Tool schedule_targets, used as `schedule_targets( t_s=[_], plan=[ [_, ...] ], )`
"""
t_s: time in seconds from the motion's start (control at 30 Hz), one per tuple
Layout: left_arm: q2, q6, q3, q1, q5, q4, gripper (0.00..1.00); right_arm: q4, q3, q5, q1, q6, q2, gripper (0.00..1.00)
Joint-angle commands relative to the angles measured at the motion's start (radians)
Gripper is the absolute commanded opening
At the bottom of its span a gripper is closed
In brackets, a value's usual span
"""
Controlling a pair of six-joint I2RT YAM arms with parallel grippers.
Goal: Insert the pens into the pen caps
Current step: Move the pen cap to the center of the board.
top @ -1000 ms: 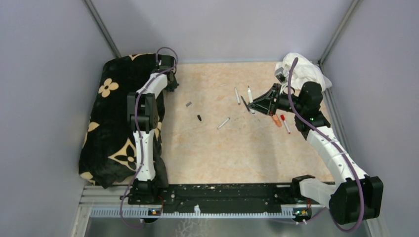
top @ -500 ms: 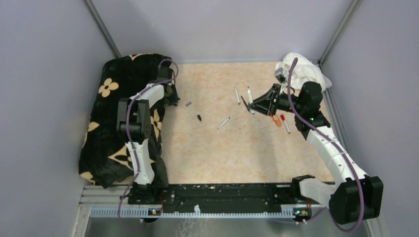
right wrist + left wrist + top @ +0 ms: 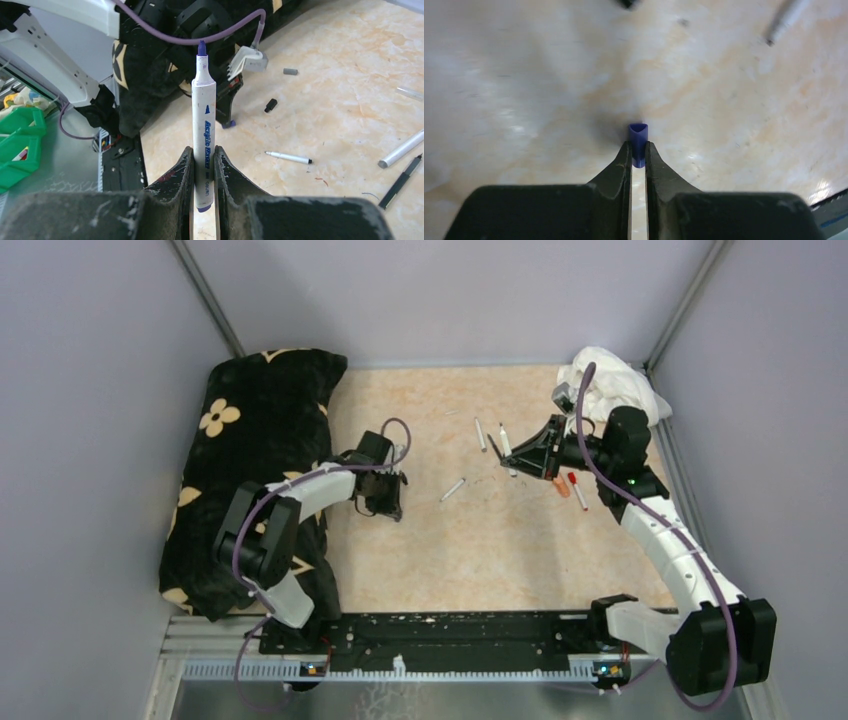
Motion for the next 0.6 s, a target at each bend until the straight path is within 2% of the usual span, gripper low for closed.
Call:
schedule_targets(
  t_s=[0.0,0.13,0.27,0.4,0.57],
  plan=[
    [-0.034,0.109,-0.038,-0.113,0.062,0.078,0.04,-0.055,0.029,-0.026,-0.007,-0.093,-0.036,0.0],
    [-0.022,0.224,-0.021,-0.205,0.095,0.105,0.06,-0.084,0.031,-0.029,-0.007,-0.122,-0.047,0.0],
    [0.039,0.331,0.05,-0.274,0.033,0.067,0.12,-0.099,0.031,-0.035,-0.007,-0.132,-0.059,0.0],
    [0.092,0.379,0.111,-0.314,-0.051,0.041,0.21,-0.11,0.032,-0.036,-0.007,-0.146,-0.071,0.0],
    [0.065,0.355,0.151,-0.32,-0.105,0.043,0.41,-0.136,0.03,-0.037,-0.01,-0.152,-0.078,0.0]
  ],
)
